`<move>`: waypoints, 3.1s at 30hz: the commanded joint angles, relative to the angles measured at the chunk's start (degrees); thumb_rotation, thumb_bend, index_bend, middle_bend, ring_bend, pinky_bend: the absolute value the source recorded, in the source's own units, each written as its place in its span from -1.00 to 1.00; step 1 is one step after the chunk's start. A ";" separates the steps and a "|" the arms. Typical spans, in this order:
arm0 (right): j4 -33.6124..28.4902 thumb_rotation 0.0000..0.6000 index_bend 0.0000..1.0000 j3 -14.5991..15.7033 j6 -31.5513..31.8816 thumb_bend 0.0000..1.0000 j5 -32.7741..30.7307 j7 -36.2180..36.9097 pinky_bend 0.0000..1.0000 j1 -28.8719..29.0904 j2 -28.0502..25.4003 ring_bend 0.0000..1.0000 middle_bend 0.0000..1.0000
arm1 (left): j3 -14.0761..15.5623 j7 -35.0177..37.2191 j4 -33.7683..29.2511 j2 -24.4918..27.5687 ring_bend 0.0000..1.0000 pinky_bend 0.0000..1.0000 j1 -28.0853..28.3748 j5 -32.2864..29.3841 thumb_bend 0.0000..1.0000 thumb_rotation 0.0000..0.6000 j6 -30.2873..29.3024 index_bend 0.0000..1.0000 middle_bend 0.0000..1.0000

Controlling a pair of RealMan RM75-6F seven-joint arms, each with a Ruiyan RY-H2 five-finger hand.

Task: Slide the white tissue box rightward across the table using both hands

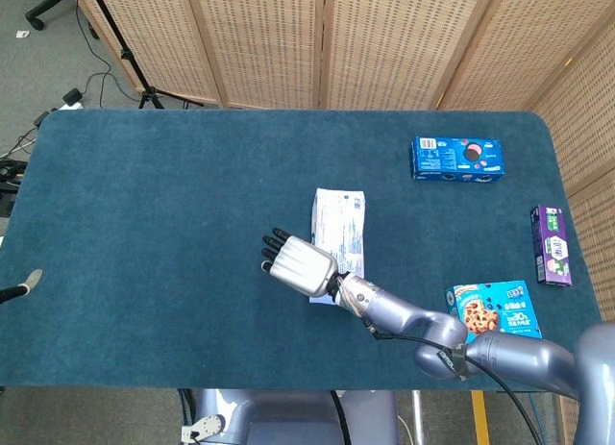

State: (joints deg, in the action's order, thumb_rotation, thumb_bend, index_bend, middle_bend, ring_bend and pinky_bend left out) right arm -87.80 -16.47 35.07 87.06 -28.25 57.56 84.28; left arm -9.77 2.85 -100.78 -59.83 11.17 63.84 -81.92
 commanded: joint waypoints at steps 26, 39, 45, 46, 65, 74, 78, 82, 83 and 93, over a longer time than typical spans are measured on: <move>0.46 1.00 0.06 13.56 4.13 1.00 -17.01 -25.77 -0.65 1.64 -6.28 -0.63 -0.22 | -1.17 -0.50 -0.38 -0.08 -1.00 -1.00 -0.35 1.00 -0.57 1.00 2.39 -1.00 -1.00; 4.69 1.00 0.06 15.18 6.11 1.00 -19.53 -21.74 -0.55 -0.46 -6.72 -0.58 -0.22 | -1.02 0.45 -0.81 0.36 -1.00 -1.00 -1.05 2.52 -0.57 1.00 2.39 -1.00 -1.00; 5.15 1.00 0.06 16.19 7.15 1.00 -21.73 -19.93 -0.47 -2.28 -6.93 -0.58 -0.24 | -1.01 0.56 -0.83 0.45 -1.00 -1.00 -1.08 2.88 -0.57 1.00 2.74 -1.00 -1.00; 4.99 1.00 0.06 16.32 7.22 1.00 -21.98 -19.79 -0.46 -2.42 -7.05 -0.58 -0.24 | -1.00 0.60 -0.85 0.48 -1.00 -1.00 -1.12 2.97 -0.57 1.00 2.74 -1.00 -1.00; 5.64 1.00 0.06 18.56 8.59 1.00 -25.37 -20.66 -0.43 -3.78 -11.30 -0.56 -0.24 | -0.85 1.21 -0.81 0.52 -1.00 -1.00 -1.66 4.64 -0.57 1.00 2.45 -1.00 -1.00; 7.56 1.00 0.06 19.95 7.95 1.00 -27.27 -21.00 -0.43 -4.59 -12.97 -0.56 -0.24 | -0.84 0.68 -0.95 0.34 -1.00 -1.00 -1.70 4.84 -0.57 1.00 2.33 -1.00 -1.00; 7.40 1.00 0.06 20.45 7.89 1.00 -27.64 -21.03 -0.43 -4.92 -13.63 -0.56 -0.24 | -0.84 0.44 -1.04 0.26 -1.00 -1.00 -1.66 4.84 -0.57 1.00 2.38 -1.00 -1.00; 6.98 1.00 0.06 21.00 7.70 1.00 -28.23 -20.85 -0.43 -5.35 -14.41 -0.56 -0.24 | -0.72 0.21 -1.25 0.21 -1.00 -1.00 -1.69 5.16 -0.57 1.00 2.32 -1.00 -1.00; 7.00 1.00 0.06 21.17 7.73 1.00 -28.21 -20.90 -0.43 -5.45 -14.57 -0.56 -0.24 | -0.70 0.17 -1.28 0.19 -1.00 -1.00 -1.70 5.23 -0.57 1.00 2.29 -1.00 -1.00; 8.65 1.00 0.06 22.56 7.86 1.00 -29.34 -20.51 -0.43 -6.98 -15.91 -0.56 -0.27 | -0.51 -0.20 -1.61 0.08 -1.00 -1.00 -1.87 5.79 -0.57 1.00 1.93 -1.00 -1.00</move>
State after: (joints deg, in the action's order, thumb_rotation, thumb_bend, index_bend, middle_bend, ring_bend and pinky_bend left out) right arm -79.28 6.01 42.94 57.86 -48.81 50.69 68.44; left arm -10.30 2.67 -102.39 -59.74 9.30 69.60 -79.98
